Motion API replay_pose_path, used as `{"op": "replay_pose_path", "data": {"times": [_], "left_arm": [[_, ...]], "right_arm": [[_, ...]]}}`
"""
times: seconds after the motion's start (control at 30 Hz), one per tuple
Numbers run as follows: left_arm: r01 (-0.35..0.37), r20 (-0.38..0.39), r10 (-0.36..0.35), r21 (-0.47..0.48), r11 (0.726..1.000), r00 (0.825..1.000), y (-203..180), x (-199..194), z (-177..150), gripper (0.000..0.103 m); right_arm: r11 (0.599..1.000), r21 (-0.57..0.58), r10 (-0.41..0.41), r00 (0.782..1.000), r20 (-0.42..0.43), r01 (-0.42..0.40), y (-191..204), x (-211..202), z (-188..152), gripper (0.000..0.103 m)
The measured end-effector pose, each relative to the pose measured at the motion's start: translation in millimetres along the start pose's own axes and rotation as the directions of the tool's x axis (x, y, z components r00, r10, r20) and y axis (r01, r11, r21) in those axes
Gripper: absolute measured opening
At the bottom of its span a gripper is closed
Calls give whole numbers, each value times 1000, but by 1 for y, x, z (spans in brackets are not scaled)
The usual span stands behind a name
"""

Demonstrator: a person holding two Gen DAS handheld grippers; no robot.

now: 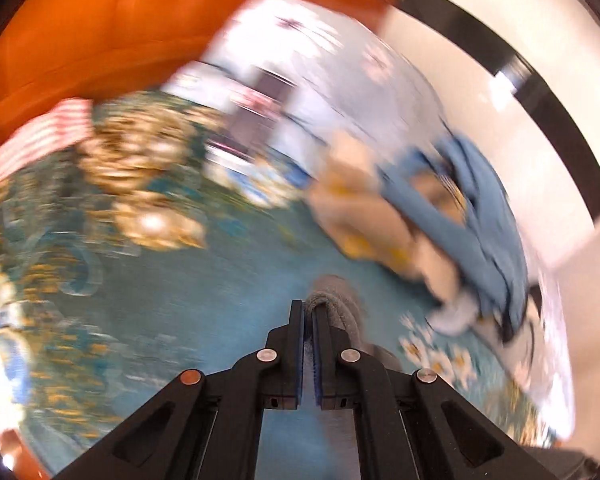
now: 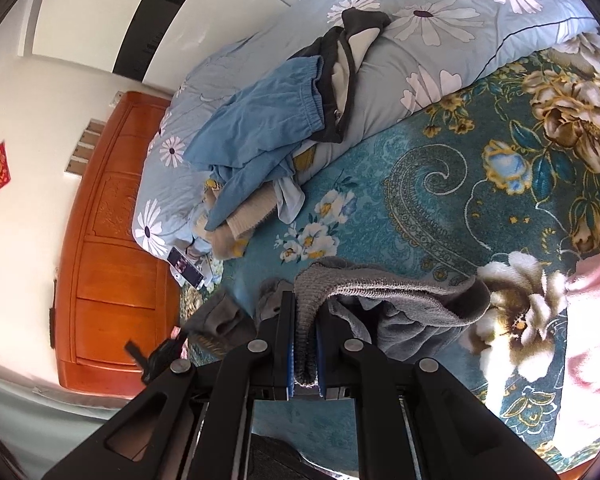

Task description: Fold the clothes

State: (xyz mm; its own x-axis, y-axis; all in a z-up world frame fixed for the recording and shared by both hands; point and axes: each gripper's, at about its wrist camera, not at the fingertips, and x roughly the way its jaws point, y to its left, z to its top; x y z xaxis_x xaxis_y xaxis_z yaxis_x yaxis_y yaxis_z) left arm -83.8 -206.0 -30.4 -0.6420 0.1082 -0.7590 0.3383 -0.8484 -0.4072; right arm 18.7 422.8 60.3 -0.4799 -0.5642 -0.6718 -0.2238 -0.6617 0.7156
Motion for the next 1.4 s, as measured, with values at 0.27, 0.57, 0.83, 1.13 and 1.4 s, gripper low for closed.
{"op": "replay_pose_path", "data": {"times": [0.27,0.57,0.83,1.13,1.4], "left_arm": [[-147,-129,116,-271,951,985,127,-9,-24,4],[-193,-236,145,-195,962,961,103,-13,-44,24],[-62,-249,105,171,983,963,-4,-21,-68,53],[118,-484,194,541,832,853,-112,46,-181,53],[13,-430,273,554,832,860,-92,56,-174,14]], "right_arm": [[998,47,40,999,2,-40,-14,-1,-5,9],[997,37,68,998,-4,-68,-11,-1,-14,9],[996,21,88,996,-13,-88,-9,3,-15,9],[994,0,112,994,-19,-112,-7,-3,-16,9],[992,-6,128,991,-23,-128,-9,-6,-18,9]]}}
